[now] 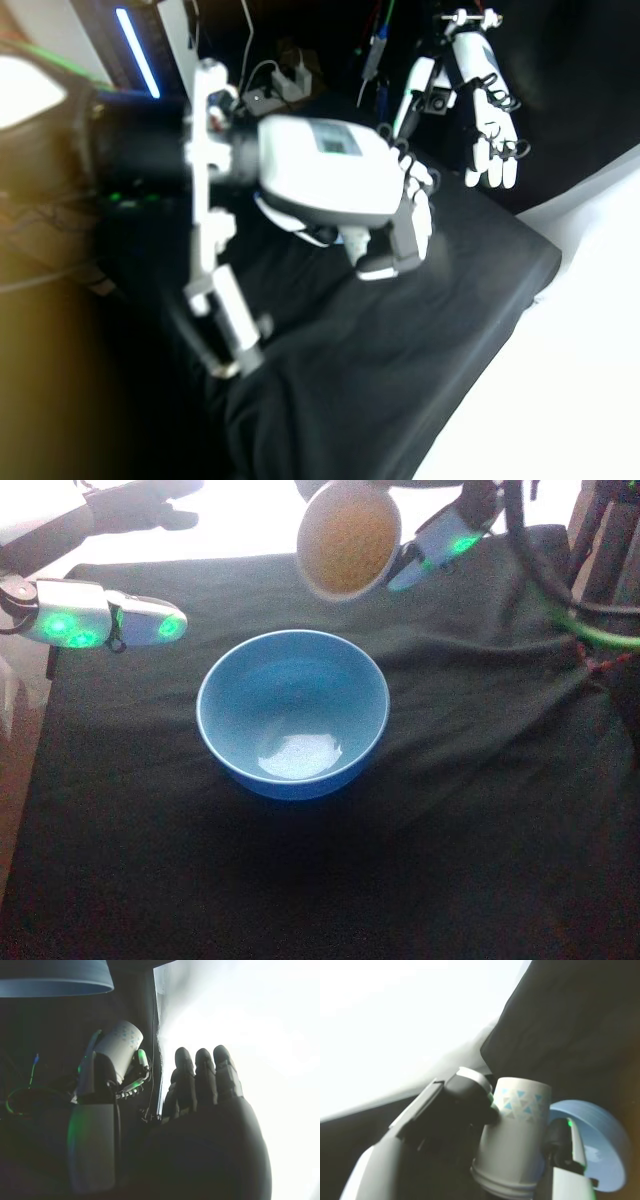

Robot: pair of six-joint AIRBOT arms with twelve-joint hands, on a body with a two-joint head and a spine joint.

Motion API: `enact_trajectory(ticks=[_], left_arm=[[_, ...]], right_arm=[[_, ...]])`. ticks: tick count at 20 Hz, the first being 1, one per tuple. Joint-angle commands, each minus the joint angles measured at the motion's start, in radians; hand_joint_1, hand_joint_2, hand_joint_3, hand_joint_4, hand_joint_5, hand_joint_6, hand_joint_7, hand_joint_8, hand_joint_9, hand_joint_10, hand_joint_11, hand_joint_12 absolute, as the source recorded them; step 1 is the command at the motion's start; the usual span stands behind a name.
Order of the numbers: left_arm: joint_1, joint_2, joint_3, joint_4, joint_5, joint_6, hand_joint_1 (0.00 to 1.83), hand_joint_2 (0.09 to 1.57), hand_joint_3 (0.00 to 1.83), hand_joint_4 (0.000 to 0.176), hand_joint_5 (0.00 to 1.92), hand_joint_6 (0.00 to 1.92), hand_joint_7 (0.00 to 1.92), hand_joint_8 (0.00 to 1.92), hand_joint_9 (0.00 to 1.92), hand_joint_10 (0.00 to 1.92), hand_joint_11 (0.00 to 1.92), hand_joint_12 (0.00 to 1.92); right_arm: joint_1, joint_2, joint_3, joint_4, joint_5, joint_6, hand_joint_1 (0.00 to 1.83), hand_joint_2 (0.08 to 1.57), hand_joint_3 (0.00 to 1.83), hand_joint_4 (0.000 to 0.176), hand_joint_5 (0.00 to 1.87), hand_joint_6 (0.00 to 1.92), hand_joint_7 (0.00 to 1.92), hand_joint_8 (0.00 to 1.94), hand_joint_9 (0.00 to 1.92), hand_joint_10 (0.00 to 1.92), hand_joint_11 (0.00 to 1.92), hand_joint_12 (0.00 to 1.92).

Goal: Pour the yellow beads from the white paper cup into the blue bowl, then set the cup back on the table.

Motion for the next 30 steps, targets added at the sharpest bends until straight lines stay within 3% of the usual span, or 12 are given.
enact_trajectory(ticks=[1, 5, 7, 9, 10, 14, 18, 23, 30], left_arm=[[-0.014, -0.006, 0.004, -0.028, -0.105, -0.007, 0.89, 1.07, 0.00, 0.000, 0.11, 0.00, 0.39, 0.00, 0.18, 0.00, 0.00, 0.24], [-0.014, -0.009, 0.004, -0.018, -0.096, -0.007, 0.89, 1.09, 0.00, 0.000, 0.11, 0.00, 0.39, 0.00, 0.18, 0.00, 0.00, 0.23], [-0.015, -0.010, 0.004, -0.016, -0.095, -0.007, 0.86, 1.09, 0.00, 0.006, 0.12, 0.00, 0.37, 0.00, 0.18, 0.00, 0.00, 0.12], [-0.015, -0.013, 0.004, -0.012, -0.092, -0.007, 0.83, 1.09, 0.00, 0.008, 0.11, 0.00, 0.29, 0.00, 0.19, 0.00, 0.04, 0.13], [-0.015, -0.014, 0.004, -0.010, -0.089, -0.007, 0.84, 1.10, 0.00, 0.000, 0.10, 0.00, 0.28, 0.00, 0.20, 0.01, 0.04, 0.13], [-0.015, -0.017, 0.004, -0.005, -0.084, -0.007, 0.87, 1.12, 0.00, 0.000, 0.11, 0.00, 0.34, 0.00, 0.24, 0.00, 0.00, 0.31], [-0.015, -0.018, 0.004, 0.000, -0.084, -0.008, 0.88, 1.13, 0.00, 0.000, 0.12, 0.00, 0.38, 0.00, 0.18, 0.00, 0.00, 0.22], [-0.015, -0.019, 0.004, 0.003, -0.083, -0.009, 0.88, 1.12, 0.00, 0.000, 0.12, 0.00, 0.37, 0.00, 0.20, 0.00, 0.00, 0.27], [-0.015, -0.024, 0.008, 0.005, -0.082, -0.009, 0.89, 1.12, 0.00, 0.000, 0.12, 0.00, 0.36, 0.00, 0.18, 0.00, 0.00, 0.19]], right_arm=[[0.012, -0.005, -0.008, 0.007, 0.000, -0.004, 1.11, 1.07, 0.76, 0.000, 0.40, 1.85, 0.70, 1.94, 0.80, 1.92, 0.98, 1.92], [0.012, -0.019, -0.040, -0.147, -0.031, -0.004, 1.11, 1.07, 0.76, 0.000, 0.40, 1.85, 0.70, 1.94, 0.80, 1.92, 0.98, 1.92], [0.007, -0.023, -0.062, -0.229, -0.052, -0.004, 1.11, 1.07, 0.76, 0.000, 0.40, 1.85, 0.70, 1.94, 0.80, 1.92, 0.98, 1.92], [0.000, -0.025, -0.075, -0.285, -0.059, -0.004, 1.11, 1.07, 0.76, 0.000, 0.40, 1.85, 0.70, 1.94, 0.80, 1.92, 0.98, 1.92], [-0.004, -0.026, -0.076, -0.301, -0.060, -0.004, 1.11, 1.07, 0.76, 0.000, 0.40, 1.85, 0.70, 1.94, 0.80, 1.92, 0.98, 1.92], [-0.015, -0.028, -0.078, -0.348, -0.068, -0.004, 1.11, 1.07, 0.76, 0.000, 0.40, 1.85, 0.70, 1.94, 0.80, 1.92, 0.98, 1.92], [-0.020, -0.038, -0.078, -0.402, -0.087, -0.005, 1.11, 1.07, 0.76, 0.000, 0.40, 1.85, 0.70, 1.94, 0.80, 1.92, 0.98, 1.92], [-0.020, -0.043, -0.077, -0.439, -0.101, -0.005, 1.11, 1.07, 0.76, 0.000, 0.40, 1.85, 0.70, 1.94, 0.80, 1.92, 0.98, 1.92], [-0.018, -0.051, -0.078, -0.470, -0.111, -0.005, 1.11, 1.07, 0.76, 0.000, 0.40, 1.85, 0.70, 1.94, 0.80, 1.92, 0.98, 1.92]])
